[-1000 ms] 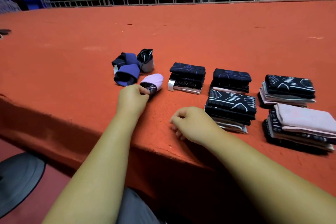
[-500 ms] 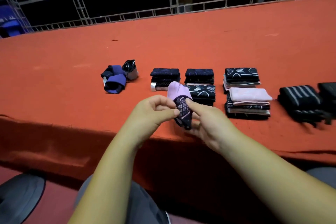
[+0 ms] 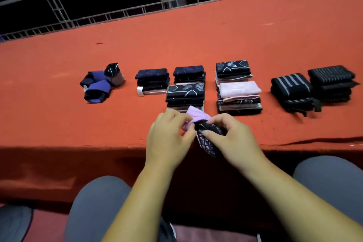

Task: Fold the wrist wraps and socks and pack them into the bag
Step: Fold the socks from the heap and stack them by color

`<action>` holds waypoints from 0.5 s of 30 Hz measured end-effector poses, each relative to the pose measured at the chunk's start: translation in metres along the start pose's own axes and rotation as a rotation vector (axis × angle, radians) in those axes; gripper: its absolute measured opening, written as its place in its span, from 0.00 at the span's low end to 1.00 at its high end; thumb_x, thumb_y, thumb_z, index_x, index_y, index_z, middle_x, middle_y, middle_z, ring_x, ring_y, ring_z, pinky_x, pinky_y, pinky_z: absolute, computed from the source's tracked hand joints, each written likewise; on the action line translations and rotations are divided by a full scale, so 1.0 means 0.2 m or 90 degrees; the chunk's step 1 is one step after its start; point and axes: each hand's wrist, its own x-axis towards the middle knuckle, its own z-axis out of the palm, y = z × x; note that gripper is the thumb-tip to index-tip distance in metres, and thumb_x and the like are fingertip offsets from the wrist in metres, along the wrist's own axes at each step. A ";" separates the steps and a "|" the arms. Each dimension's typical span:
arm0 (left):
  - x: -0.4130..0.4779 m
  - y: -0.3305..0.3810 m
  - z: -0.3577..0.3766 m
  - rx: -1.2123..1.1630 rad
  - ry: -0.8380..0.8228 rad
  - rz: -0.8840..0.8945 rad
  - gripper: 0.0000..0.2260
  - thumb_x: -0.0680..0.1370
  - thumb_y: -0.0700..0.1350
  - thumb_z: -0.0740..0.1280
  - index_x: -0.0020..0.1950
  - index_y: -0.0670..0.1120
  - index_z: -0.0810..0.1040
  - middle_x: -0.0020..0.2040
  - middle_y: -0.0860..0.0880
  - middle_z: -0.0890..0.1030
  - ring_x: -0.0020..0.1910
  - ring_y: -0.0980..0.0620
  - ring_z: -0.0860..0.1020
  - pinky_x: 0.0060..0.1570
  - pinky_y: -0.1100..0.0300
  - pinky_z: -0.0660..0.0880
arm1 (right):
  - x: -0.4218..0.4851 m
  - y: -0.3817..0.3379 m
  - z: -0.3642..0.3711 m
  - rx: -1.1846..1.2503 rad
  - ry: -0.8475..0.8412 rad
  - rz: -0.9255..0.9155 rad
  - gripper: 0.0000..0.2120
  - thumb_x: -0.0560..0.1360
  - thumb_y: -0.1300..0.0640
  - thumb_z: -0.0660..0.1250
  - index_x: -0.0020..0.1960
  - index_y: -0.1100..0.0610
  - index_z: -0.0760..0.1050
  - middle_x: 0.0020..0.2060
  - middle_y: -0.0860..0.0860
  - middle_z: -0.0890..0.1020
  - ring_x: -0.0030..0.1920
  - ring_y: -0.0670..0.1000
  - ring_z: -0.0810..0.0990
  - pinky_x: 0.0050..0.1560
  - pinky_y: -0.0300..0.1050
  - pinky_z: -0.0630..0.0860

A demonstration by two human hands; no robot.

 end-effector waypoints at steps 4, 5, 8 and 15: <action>0.03 -0.02 0.02 -0.035 -0.010 -0.052 0.03 0.76 0.49 0.71 0.44 0.53 0.84 0.42 0.56 0.80 0.42 0.52 0.75 0.46 0.52 0.74 | 0.01 0.03 -0.05 -0.085 -0.026 -0.016 0.08 0.73 0.55 0.80 0.47 0.48 0.81 0.40 0.40 0.85 0.43 0.38 0.82 0.42 0.31 0.73; 0.05 -0.03 0.00 -0.071 0.008 -0.091 0.04 0.75 0.48 0.71 0.41 0.53 0.83 0.42 0.56 0.81 0.41 0.54 0.76 0.47 0.54 0.73 | 0.02 0.03 -0.06 -0.100 -0.035 -0.013 0.08 0.73 0.55 0.80 0.46 0.49 0.81 0.39 0.41 0.85 0.42 0.39 0.82 0.41 0.32 0.72; 0.08 -0.07 -0.04 -0.184 0.027 -0.224 0.07 0.74 0.43 0.71 0.36 0.50 0.84 0.39 0.56 0.83 0.40 0.57 0.78 0.46 0.62 0.72 | 0.03 0.04 -0.10 -0.140 -0.079 -0.019 0.08 0.73 0.57 0.78 0.43 0.50 0.79 0.38 0.41 0.85 0.41 0.40 0.81 0.40 0.32 0.70; 0.10 -0.30 -0.10 -0.510 0.177 -0.611 0.09 0.77 0.43 0.71 0.37 0.48 0.83 0.33 0.53 0.79 0.35 0.55 0.72 0.31 0.59 0.64 | 0.04 0.03 -0.19 -0.196 -0.157 -0.022 0.08 0.71 0.57 0.77 0.40 0.51 0.78 0.39 0.46 0.85 0.41 0.48 0.83 0.47 0.50 0.78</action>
